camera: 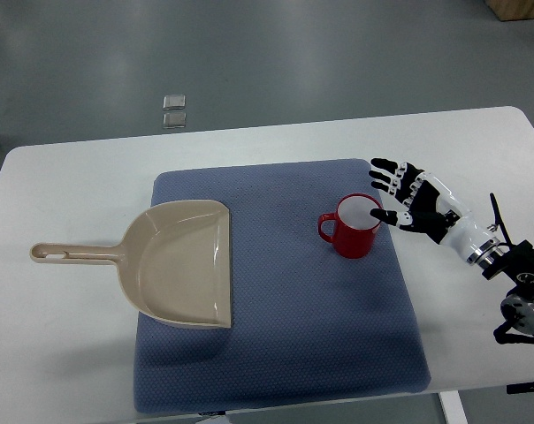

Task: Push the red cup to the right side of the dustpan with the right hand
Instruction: 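Lower the right hand toward the red mug's far side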

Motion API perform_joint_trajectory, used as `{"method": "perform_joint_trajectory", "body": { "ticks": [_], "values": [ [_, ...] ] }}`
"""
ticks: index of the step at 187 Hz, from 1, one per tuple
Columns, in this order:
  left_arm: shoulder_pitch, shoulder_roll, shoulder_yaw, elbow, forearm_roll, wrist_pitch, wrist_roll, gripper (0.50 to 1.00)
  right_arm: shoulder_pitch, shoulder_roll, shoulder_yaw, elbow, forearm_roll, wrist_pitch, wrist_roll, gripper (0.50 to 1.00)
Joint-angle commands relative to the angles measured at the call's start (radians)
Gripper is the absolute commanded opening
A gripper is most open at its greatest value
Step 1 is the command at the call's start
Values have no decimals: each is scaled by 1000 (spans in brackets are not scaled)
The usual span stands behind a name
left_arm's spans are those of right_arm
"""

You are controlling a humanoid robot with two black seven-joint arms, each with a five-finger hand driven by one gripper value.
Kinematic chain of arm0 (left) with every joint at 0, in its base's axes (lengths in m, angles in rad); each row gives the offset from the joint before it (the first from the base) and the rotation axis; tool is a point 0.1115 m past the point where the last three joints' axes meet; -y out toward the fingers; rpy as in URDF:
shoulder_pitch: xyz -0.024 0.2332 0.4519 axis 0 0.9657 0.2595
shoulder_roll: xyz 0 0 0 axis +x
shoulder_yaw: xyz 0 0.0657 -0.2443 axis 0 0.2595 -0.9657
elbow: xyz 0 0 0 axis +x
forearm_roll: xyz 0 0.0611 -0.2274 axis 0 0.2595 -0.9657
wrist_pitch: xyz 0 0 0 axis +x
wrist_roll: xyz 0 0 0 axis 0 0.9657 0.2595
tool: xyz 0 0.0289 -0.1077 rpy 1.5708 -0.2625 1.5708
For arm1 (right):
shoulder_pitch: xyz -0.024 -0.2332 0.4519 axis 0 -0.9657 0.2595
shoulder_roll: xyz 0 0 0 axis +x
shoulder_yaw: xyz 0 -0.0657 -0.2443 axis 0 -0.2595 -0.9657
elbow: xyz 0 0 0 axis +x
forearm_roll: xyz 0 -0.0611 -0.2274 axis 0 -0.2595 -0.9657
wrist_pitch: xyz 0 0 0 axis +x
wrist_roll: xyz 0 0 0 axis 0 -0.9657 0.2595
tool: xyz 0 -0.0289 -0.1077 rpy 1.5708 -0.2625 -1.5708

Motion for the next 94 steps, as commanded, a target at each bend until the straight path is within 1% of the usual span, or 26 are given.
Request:
{"method": "perform_joint_trajectory", "body": {
  "ticks": [1,23,42,94],
  "values": [
    [0,0,0,0,0,0,0,1000,-5,16,0,3,-3,-5,0,926],
    [0,0,0,0,0,1,0,1000,-10,42,0,3,-46,-25,0,926],
    [0,0,0,-1,0,1,0,1000,-16,59,0,1,-70,-69,0,926],
    [0,0,0,0,0,0,0,1000,-17,74,2,-2,-70,-77,0,926]
  ]
}}
